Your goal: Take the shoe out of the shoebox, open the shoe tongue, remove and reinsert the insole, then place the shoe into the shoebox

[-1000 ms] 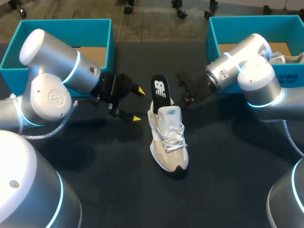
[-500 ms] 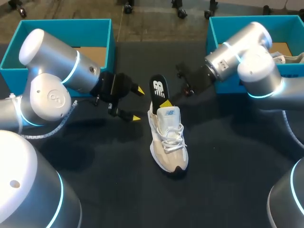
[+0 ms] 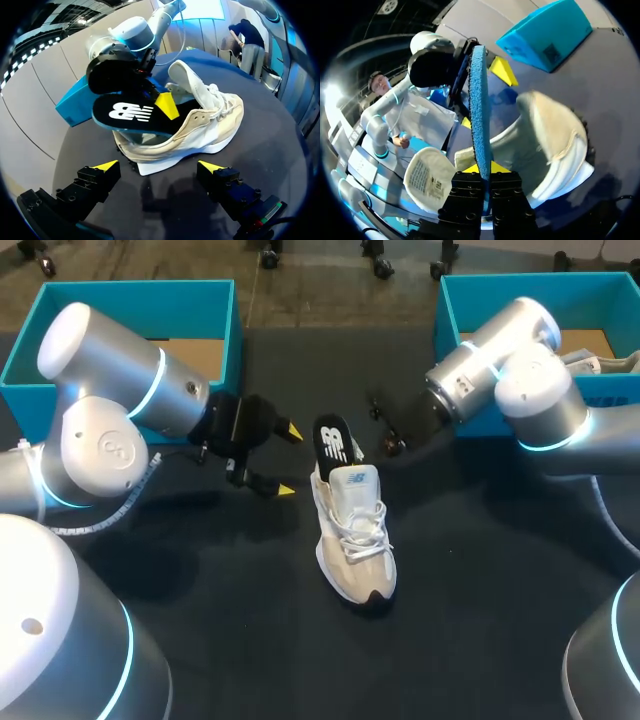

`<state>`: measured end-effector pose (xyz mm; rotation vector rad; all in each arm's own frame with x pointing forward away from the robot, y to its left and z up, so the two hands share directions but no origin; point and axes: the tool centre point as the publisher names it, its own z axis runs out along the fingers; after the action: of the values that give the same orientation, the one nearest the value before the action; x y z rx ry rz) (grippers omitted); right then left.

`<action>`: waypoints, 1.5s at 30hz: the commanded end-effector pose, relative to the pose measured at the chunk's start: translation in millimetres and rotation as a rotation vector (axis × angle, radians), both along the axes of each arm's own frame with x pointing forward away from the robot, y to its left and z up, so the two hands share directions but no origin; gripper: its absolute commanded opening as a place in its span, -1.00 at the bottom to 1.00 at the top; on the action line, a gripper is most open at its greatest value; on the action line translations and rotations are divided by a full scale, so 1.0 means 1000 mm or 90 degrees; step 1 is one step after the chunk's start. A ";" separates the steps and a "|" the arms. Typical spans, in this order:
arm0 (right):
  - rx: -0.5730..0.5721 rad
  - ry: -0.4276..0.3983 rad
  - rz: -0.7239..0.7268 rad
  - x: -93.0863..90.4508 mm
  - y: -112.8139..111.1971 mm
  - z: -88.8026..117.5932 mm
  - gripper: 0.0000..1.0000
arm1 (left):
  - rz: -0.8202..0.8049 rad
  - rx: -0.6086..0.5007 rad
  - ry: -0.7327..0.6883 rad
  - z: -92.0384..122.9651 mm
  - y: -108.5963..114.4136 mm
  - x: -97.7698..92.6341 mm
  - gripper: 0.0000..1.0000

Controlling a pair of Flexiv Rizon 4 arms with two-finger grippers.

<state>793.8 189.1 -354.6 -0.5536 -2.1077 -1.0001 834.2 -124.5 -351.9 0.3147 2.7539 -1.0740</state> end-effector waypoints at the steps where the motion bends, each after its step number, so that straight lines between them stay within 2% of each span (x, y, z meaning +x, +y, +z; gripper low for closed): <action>1: -0.005 0.008 -0.003 -0.009 -0.001 -0.001 -1.00 | -0.002 -0.001 -0.001 -0.002 -0.001 0.000 1.00; 4: -0.011 0.013 -0.003 -0.010 -0.002 -0.003 -0.99 | -0.003 -0.001 -0.001 -0.002 -0.001 0.000 1.00; 6: -0.015 0.005 -0.004 -0.007 -0.002 -0.001 -0.75 | -0.004 -0.001 -0.002 -0.002 -0.001 0.000 1.00; 9: -0.019 -0.017 -0.006 0.000 -0.002 0.007 -0.51 | -0.004 -0.001 -0.003 0.000 -0.001 0.000 1.00; 15: -0.024 -0.046 -0.001 0.012 -0.002 0.016 -0.38 | -0.004 -0.001 -0.007 0.002 -0.001 0.000 1.00; 22: -0.022 -0.055 0.011 0.024 0.000 0.014 -0.45 | -0.005 -0.002 -0.008 0.003 -0.001 0.000 1.00; 24: -0.020 -0.048 0.018 0.025 0.001 0.010 -0.68 | -0.005 -0.002 -0.007 0.002 0.000 0.000 1.00; 25: -0.020 -0.043 0.020 0.025 0.001 0.008 -1.00 | -0.004 -0.003 -0.007 0.002 0.000 -0.001 1.00; 29: -0.023 -0.027 0.019 0.019 -0.001 0.005 -1.00 | -0.003 -0.005 -0.006 0.002 0.000 -0.001 1.00; 39: -0.038 0.033 0.022 -0.011 -0.003 -0.001 -1.00 | 0.002 -0.007 -0.003 -0.001 0.001 -0.001 1.00; 45: -0.049 0.054 0.028 -0.015 -0.004 -0.005 -1.00 | 0.001 -0.008 -0.001 -0.003 -0.001 0.001 1.00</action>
<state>778.5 183.4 -356.7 -0.5776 -2.0816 -0.8669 833.9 -123.7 -352.0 0.3087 2.7476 -1.0858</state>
